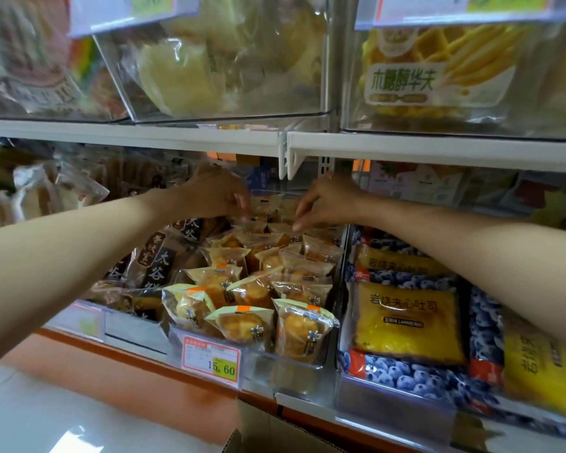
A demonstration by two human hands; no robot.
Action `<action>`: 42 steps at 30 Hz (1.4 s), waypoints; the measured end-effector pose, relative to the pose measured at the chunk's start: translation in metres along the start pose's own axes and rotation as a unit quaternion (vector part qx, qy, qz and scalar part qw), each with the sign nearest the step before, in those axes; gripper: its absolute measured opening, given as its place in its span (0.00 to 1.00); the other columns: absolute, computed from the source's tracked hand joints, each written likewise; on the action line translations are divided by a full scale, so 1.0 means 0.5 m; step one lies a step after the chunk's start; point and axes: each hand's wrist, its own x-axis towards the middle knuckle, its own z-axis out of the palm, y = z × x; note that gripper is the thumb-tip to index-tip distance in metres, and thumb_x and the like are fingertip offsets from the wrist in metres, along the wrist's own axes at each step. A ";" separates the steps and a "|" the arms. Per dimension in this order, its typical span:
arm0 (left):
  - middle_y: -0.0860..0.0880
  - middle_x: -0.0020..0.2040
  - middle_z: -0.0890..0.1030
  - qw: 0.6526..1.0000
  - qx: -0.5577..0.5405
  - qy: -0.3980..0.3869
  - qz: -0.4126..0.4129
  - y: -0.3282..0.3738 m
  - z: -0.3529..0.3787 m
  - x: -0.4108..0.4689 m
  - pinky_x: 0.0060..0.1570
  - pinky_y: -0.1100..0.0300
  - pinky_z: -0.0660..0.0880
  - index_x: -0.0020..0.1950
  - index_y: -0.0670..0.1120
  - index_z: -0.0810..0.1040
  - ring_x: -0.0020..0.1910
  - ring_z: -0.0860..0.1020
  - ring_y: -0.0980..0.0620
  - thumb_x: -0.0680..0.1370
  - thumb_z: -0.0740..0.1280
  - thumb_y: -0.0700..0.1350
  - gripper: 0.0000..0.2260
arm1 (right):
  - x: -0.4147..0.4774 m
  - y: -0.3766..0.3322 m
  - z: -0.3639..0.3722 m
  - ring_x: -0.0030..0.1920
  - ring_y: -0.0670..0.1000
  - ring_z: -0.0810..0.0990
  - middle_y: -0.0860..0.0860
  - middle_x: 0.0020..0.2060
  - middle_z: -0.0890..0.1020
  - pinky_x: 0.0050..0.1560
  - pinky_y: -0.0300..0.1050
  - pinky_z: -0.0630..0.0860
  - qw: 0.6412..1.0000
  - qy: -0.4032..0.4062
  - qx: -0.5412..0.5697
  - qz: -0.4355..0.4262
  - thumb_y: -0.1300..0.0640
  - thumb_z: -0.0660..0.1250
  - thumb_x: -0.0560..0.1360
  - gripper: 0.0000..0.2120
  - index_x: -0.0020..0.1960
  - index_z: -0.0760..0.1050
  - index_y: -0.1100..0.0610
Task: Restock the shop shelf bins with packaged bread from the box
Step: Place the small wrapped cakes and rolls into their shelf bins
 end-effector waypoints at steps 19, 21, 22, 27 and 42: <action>0.51 0.53 0.80 0.997 -0.025 0.018 -0.077 0.067 -0.055 -0.048 0.56 0.56 0.69 0.53 0.49 0.78 0.55 0.77 0.49 0.75 0.68 0.51 0.09 | -0.014 -0.004 0.018 0.59 0.49 0.75 0.45 0.51 0.82 0.67 0.51 0.65 0.994 0.087 -0.054 0.024 0.48 0.71 0.73 0.08 0.49 0.82 0.48; 0.52 0.52 0.79 0.996 -0.054 0.037 -0.066 0.064 -0.068 -0.079 0.55 0.55 0.68 0.50 0.49 0.79 0.55 0.76 0.49 0.73 0.70 0.51 0.09 | -0.037 -0.008 0.005 0.54 0.46 0.77 0.46 0.50 0.82 0.58 0.42 0.71 0.995 0.092 -0.029 0.012 0.49 0.72 0.72 0.08 0.50 0.81 0.49; 0.52 0.53 0.79 0.996 -0.058 0.047 -0.051 0.067 -0.075 -0.094 0.56 0.54 0.67 0.48 0.48 0.79 0.57 0.74 0.49 0.73 0.70 0.51 0.09 | -0.048 -0.010 -0.004 0.52 0.46 0.78 0.46 0.49 0.82 0.53 0.40 0.71 0.995 0.092 -0.024 0.009 0.50 0.72 0.71 0.09 0.50 0.81 0.50; 0.53 0.60 0.73 1.000 -0.007 -0.002 -0.022 0.090 -0.082 -0.143 0.60 0.53 0.60 0.48 0.52 0.80 0.65 0.65 0.49 0.72 0.70 0.53 0.08 | -0.087 -0.004 -0.029 0.50 0.46 0.78 0.45 0.48 0.82 0.49 0.40 0.69 0.993 0.027 -0.104 0.047 0.46 0.75 0.68 0.14 0.52 0.81 0.47; 0.54 0.56 0.78 0.987 0.061 -0.145 -0.012 0.162 -0.080 -0.066 0.70 0.51 0.53 0.57 0.55 0.78 0.64 0.68 0.50 0.78 0.62 0.54 0.11 | -0.069 -0.013 -0.011 0.59 0.51 0.75 0.47 0.51 0.82 0.70 0.55 0.57 0.982 0.011 -0.170 0.076 0.48 0.72 0.71 0.11 0.50 0.82 0.51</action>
